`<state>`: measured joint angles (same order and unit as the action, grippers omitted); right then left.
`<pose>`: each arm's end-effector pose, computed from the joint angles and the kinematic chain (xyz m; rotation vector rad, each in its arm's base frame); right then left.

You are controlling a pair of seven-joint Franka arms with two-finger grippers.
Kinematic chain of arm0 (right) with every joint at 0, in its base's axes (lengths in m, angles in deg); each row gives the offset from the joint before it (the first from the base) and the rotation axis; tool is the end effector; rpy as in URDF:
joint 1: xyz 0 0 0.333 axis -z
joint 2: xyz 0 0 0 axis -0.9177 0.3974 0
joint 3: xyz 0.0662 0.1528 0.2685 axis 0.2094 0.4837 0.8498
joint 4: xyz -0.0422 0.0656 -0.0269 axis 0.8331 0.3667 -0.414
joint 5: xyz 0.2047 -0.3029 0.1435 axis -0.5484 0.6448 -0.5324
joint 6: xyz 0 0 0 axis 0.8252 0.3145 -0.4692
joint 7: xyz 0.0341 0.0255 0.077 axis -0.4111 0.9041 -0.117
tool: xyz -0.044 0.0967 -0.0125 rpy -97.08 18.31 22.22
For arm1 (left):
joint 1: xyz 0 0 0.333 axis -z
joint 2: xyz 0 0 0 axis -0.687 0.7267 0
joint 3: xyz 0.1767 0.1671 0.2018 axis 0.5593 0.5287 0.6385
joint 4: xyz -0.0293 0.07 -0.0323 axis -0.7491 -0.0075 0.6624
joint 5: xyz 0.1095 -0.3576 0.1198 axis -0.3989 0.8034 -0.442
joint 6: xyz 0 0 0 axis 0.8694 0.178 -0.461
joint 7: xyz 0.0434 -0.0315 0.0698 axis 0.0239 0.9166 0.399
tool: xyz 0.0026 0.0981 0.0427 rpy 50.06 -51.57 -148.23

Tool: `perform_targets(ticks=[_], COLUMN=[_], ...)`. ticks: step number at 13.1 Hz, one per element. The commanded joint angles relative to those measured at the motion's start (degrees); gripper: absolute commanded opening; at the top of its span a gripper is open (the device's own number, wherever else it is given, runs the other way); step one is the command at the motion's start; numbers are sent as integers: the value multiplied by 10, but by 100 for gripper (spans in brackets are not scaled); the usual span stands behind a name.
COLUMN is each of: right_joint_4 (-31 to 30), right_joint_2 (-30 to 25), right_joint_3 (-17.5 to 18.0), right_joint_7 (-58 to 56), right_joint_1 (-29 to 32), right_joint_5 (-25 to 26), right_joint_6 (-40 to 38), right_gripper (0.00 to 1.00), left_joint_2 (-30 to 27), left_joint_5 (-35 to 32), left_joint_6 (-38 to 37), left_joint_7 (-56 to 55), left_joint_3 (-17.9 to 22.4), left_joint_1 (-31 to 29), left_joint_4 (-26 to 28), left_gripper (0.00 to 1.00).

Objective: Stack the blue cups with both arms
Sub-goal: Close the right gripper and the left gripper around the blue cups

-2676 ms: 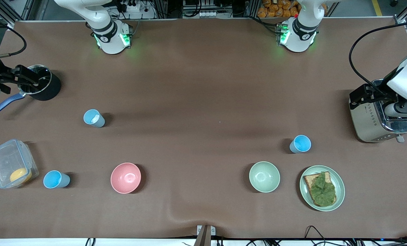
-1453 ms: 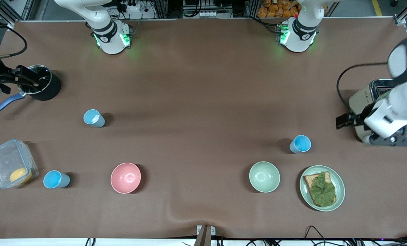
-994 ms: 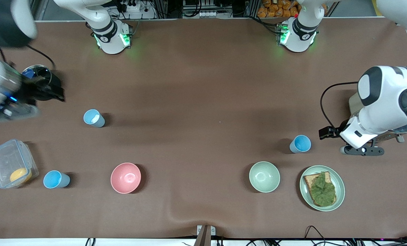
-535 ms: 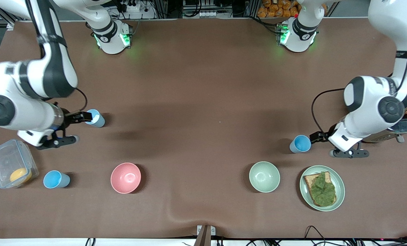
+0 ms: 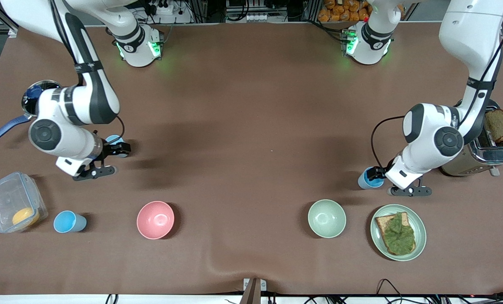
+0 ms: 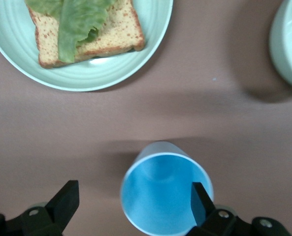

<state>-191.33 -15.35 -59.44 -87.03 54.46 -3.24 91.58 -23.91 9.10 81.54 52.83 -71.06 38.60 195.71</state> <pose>0.5703 0.0449 0.2926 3.0591 0.3219 -0.3090 0.6252 -0.0683 0.2569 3.1356 -0.0682 0.0574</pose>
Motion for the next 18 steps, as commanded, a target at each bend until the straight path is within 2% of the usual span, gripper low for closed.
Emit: perform_targets(ticks=[1,4,8,9,11,12,13,14,15,16,17,18], right_joint_4=[-53,-90,-91,-91,-90,-90,-90,-90,-89,-89,-88,-87], right_joint_2=[-28,-29,-14,-10,-7,-4,0,2,5,9,11,11], right_joint_3=[0,-1,0,0,0,1,0,0,0,0,0,0], right_joint_7=[7,6,6,7,8,8,8,7,7,7,7,8], right_joint_1=[0,13,14,13,9,9,8,8,8,6,3,2], right_joint_5=[2,2,2,2,2,2,2,2,2,2,2,2], right_joint_6=[17,21,26,31,36,36,37,37,36,36,35,33], right_gripper=[100,100,100,92,70,57,45,34,18,5,0,0], left_joint_2=[7,18,25,26,25,25,25,26,25,24,23,22], left_joint_5=[-26,-27,-27,-27,-28,-28,-28,-28,-28,-28,-28,-29], left_joint_6=[19,19,20,20,20,20,20,20,19,19,19,19], left_joint_7=[-16,-34,-47,-51,-53,-53,-53,-53,-53,-53,-52,-52], left_joint_3=[-2,-2,-4,-4,-4,-4,-5,-5,-5,-5,-5,-5], left_joint_1=[-6,-3,0,1,2,2,2,2,2,2,2,3], left_joint_4=[4,4,2,2,1,1,1,1,1,1,-1,-3], left_gripper=[100,100,100,100,63,37,19,5,0,0,0,0])
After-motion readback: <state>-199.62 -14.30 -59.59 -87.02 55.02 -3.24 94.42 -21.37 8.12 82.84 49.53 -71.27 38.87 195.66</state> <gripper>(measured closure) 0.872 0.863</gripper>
